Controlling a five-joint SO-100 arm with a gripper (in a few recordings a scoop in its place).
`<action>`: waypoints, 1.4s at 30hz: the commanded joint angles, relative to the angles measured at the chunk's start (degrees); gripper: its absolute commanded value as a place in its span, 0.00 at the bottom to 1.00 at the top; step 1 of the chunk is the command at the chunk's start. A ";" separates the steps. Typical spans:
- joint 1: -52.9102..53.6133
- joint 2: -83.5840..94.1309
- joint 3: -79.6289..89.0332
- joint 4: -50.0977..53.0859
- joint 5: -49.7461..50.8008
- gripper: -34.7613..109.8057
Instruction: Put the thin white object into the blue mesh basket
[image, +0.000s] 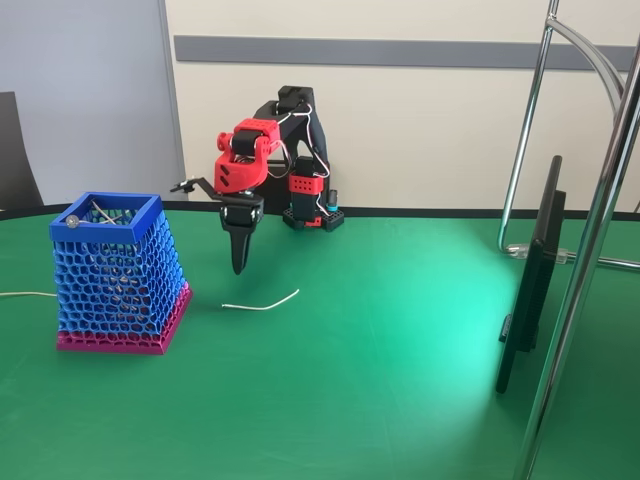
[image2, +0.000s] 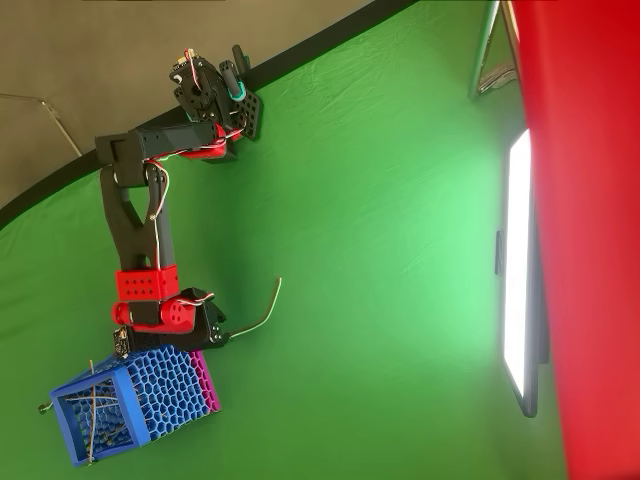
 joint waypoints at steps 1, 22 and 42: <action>0.18 -1.41 -4.39 2.11 -1.05 0.36; -0.97 -12.57 -13.36 5.45 -0.97 0.37; 0.00 -22.24 -25.49 8.09 -0.97 0.37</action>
